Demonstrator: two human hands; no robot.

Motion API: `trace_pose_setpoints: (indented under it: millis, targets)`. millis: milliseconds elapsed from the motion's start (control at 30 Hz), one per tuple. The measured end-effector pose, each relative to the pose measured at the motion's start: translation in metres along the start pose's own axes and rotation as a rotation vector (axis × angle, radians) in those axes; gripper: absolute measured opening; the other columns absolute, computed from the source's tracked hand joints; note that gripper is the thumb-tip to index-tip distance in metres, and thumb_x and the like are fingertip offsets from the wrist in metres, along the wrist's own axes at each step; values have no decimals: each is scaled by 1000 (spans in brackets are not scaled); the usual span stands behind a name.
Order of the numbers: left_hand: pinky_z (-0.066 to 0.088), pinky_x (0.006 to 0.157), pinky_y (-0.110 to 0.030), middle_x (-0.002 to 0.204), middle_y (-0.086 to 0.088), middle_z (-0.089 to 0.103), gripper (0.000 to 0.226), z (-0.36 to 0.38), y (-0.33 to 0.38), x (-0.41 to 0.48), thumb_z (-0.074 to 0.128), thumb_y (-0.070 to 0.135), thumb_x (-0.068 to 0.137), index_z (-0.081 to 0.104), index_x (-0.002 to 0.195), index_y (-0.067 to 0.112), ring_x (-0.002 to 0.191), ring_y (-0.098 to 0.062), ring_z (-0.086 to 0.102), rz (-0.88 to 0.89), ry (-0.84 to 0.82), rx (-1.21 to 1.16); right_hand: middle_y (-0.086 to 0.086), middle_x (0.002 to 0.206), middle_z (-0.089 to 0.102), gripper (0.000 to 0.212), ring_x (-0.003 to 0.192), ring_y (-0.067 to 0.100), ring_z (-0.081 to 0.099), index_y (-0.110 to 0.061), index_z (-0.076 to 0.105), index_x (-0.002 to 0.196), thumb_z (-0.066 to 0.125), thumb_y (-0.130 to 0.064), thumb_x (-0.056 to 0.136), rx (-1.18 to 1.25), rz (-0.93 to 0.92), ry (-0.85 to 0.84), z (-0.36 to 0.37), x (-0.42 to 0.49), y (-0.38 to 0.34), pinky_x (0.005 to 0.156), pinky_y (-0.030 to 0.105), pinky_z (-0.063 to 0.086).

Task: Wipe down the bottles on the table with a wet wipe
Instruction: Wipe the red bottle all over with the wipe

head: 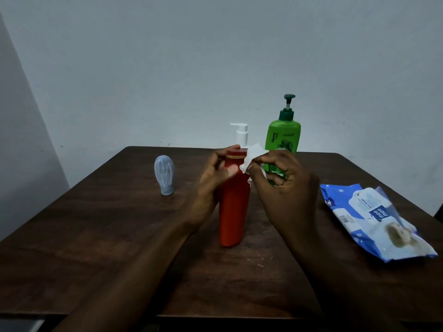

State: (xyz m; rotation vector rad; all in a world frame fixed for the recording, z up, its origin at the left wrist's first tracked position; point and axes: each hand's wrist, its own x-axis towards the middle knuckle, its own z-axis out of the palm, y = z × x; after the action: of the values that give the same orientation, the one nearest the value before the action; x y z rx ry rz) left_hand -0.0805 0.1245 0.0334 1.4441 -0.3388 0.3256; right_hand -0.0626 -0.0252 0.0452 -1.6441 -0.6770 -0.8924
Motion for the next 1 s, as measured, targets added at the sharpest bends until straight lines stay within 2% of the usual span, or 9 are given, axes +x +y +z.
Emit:
trace_pose_setpoints:
  millis: [100,233,367,500,600,700,833,900,1000]
  targets:
    - [49,104,-39,137,16,55,58,-10,-6,-13,61,33,83,40,134,50,128,-11,55,-64,-89,79,1,95,68,6,90,10,68,-7,73,91,73,-10,86,-50,-49,-11,0,-1,-1,75,35,60]
    - [53,87,-21,126,31,51,45,-12,1,-25,55,43,94,31,126,63,112,7,57,-116,-152,154,6,95,69,6,91,16,65,-5,75,91,74,-5,84,-160,-205,-16,4,-4,-11,83,23,51]
    - [54,80,-13,123,27,57,52,-9,6,-28,50,36,88,34,136,46,109,12,61,-77,-158,193,10,97,67,12,95,22,61,-3,77,95,74,-3,83,-222,-339,-45,9,-6,-21,87,22,45]
    - [55,95,-26,131,10,61,53,-8,3,-33,52,34,89,42,140,33,123,-8,59,-73,-130,208,10,99,65,15,96,21,58,-3,76,98,72,-6,85,-276,-393,-102,11,-6,-22,86,22,44]
    - [50,103,-28,140,12,55,61,-9,5,-34,54,33,90,33,148,37,127,-4,55,-75,-136,238,7,98,67,12,96,16,62,-6,75,96,72,-4,85,-198,-294,-63,3,-5,-16,86,22,48]
    - [54,89,-16,131,19,58,50,-9,6,-35,55,35,90,36,135,48,115,9,59,-102,-139,258,-5,91,68,10,90,3,65,-14,72,90,70,-4,87,-95,-98,-18,-2,-1,-7,79,19,53]
    - [54,85,-16,133,13,55,49,-13,7,-38,57,31,91,34,133,44,116,5,59,-108,-128,251,-24,79,69,31,83,-11,66,-34,67,86,69,-3,88,147,217,-57,-1,7,-5,72,6,48]
    - [53,82,-14,131,12,56,45,-14,8,-39,56,28,91,36,130,41,114,6,60,-106,-132,250,-19,80,74,26,81,-4,69,-28,69,89,65,-3,90,376,386,-123,0,13,-3,69,11,52]
    - [53,82,-14,131,10,58,47,-17,8,-40,53,27,93,38,136,35,116,4,60,-121,-138,254,2,91,75,20,79,10,66,-11,72,99,55,-2,94,658,547,-256,-2,24,5,68,19,53]
